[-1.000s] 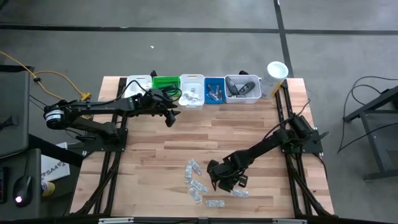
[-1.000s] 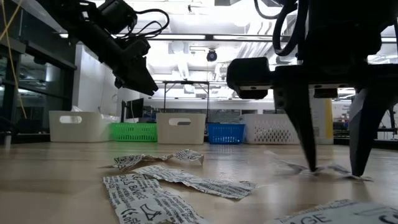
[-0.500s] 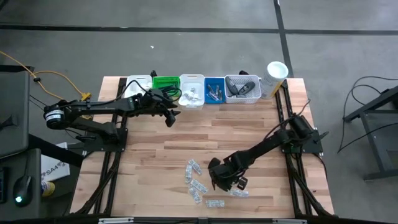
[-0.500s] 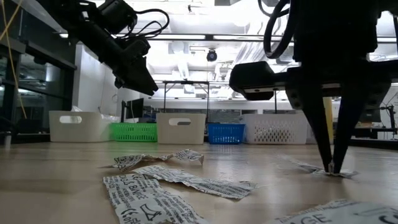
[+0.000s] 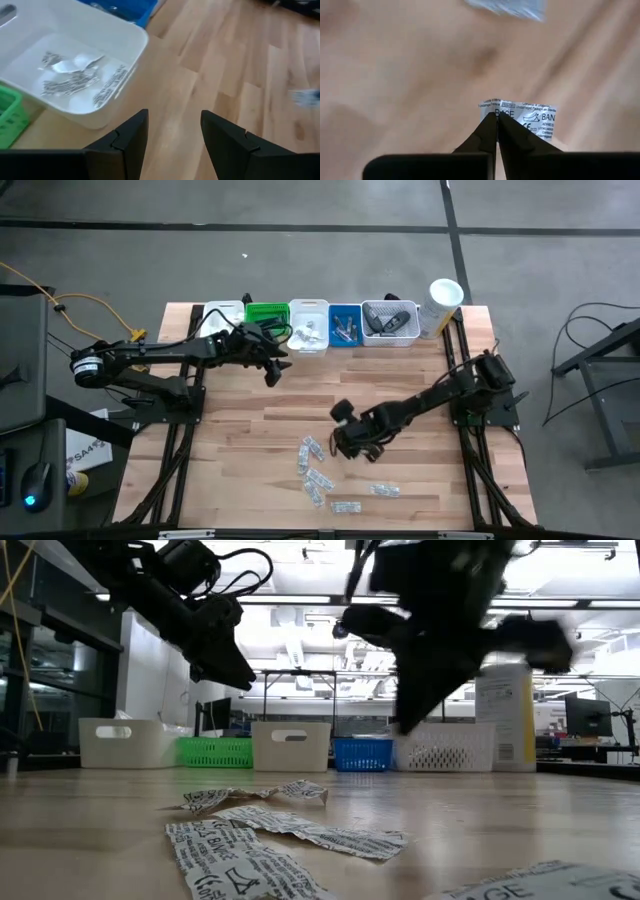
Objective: Pick & Place Travel size toiletries
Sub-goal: Put the white bandage into the middle white bin
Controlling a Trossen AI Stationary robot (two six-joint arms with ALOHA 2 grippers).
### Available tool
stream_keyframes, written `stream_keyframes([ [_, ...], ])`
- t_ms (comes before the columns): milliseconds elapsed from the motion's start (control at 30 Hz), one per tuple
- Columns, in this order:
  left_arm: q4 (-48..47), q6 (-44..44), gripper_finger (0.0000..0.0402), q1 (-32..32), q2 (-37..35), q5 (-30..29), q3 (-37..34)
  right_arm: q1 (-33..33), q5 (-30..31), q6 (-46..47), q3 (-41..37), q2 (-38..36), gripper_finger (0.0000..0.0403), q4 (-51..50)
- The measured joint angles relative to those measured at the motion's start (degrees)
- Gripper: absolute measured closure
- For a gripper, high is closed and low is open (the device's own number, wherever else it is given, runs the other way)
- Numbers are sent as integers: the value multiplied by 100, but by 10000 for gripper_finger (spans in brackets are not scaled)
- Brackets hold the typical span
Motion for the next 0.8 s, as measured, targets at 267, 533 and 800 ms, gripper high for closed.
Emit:
stream_keyframes([
  [267, 420, -583, 220, -2, 4, 439, 0, -390, 1543, -597, 4, 11, 400, 920],
  [533, 884, -1249, 220, -2, 2, 468, 0, -695, 2785, -1474, 9, 9, 400, 1985],
  [800, 1642, -1670, 220, -2, 2, 782, 0, -1020, 3372, -2586, 9, 6, 400, 2928],
])
